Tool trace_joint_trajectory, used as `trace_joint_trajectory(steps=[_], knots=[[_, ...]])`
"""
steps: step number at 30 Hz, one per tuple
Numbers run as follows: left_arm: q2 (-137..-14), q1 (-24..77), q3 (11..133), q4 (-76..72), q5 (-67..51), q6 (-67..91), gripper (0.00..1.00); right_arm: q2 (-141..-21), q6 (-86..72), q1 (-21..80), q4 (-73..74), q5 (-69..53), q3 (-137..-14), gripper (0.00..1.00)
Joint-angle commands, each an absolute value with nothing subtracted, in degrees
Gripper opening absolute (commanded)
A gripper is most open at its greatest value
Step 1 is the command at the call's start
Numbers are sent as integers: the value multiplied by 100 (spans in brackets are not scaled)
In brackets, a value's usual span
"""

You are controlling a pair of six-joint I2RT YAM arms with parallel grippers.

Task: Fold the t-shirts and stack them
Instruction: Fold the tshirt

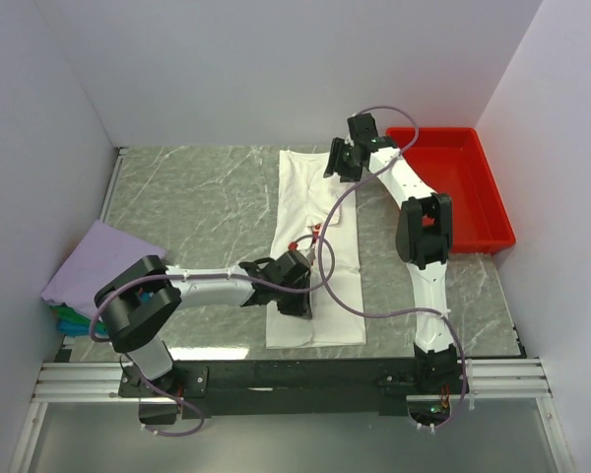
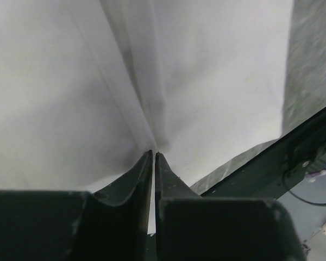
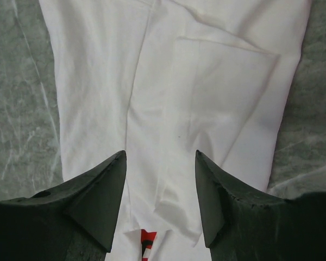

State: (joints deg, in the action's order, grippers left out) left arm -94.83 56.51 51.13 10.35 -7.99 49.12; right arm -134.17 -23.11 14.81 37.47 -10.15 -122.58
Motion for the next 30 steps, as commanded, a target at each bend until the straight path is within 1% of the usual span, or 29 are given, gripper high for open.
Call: trace_joint_trajectory(steps=[1, 4, 9, 19, 24, 25, 30], knots=[[-9536, 5827, 4949, 844, -853, 4869, 12, -13315, -2241, 1582, 3691, -967, -12225, 60], [-9510, 5924, 4825, 940, -800, 4887, 9, -13456, -2232, 1573, 3753, -941, -12270, 60], [-9264, 5950, 4536, 1090, -756, 4834, 9, -13675, -2171, 1582, 3753, -853, -12190, 59], [-9026, 5977, 4342, 1257, -887, 4632, 9, -14361, -2030, 1582, 4069, -704, -12682, 59], [-9114, 5977, 4508, 1152, -949, 4658, 9, -14870, -2048, 1547, 4263, -799, -13331, 59], [-9114, 5977, 4552, 1125, -958, 4676, 9, -14897, -2048, 1538, 4271, -800, -13385, 58], [-9149, 5968, 4895, 1178, -932, 4614, 10, -14968, -2118, 1468, 4263, -905, -13675, 59]])
